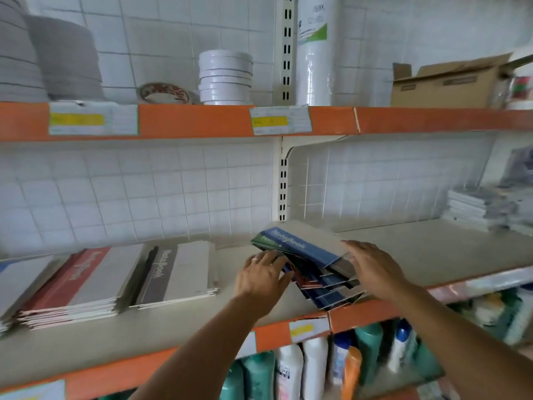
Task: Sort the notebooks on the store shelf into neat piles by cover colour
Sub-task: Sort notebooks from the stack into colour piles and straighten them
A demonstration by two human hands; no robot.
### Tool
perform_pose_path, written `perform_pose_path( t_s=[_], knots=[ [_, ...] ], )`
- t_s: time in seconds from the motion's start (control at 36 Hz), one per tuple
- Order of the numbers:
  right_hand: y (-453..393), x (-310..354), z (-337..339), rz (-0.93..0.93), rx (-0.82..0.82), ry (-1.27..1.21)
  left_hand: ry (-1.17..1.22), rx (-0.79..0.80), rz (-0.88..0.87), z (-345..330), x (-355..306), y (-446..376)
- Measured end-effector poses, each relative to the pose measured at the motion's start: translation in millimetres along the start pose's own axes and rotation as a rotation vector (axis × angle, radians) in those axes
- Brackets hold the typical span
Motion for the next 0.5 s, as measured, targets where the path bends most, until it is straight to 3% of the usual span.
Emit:
perform_pose_path(
  t_s=[0.25, 0.5],
  knots=[
    [-33, -8, -24, 0.023, 0.19, -0.058, 0.033, 0.023, 0.023, -15, -20, -40],
    [-56, -17, -45, 0.141, 0.374, -0.069, 0.029, -0.05, 0.148, -18, -25, -47]
  ],
)
Point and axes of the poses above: each hand's wrist, its own y-axis away from the middle knuckle, its own z-axis out of the back of the hand, x = y × z, the point moved 7 cm from there along -y, towards the middle knuckle, and after that the axes turned 3 degrees about -y, right-handed, at the moved point
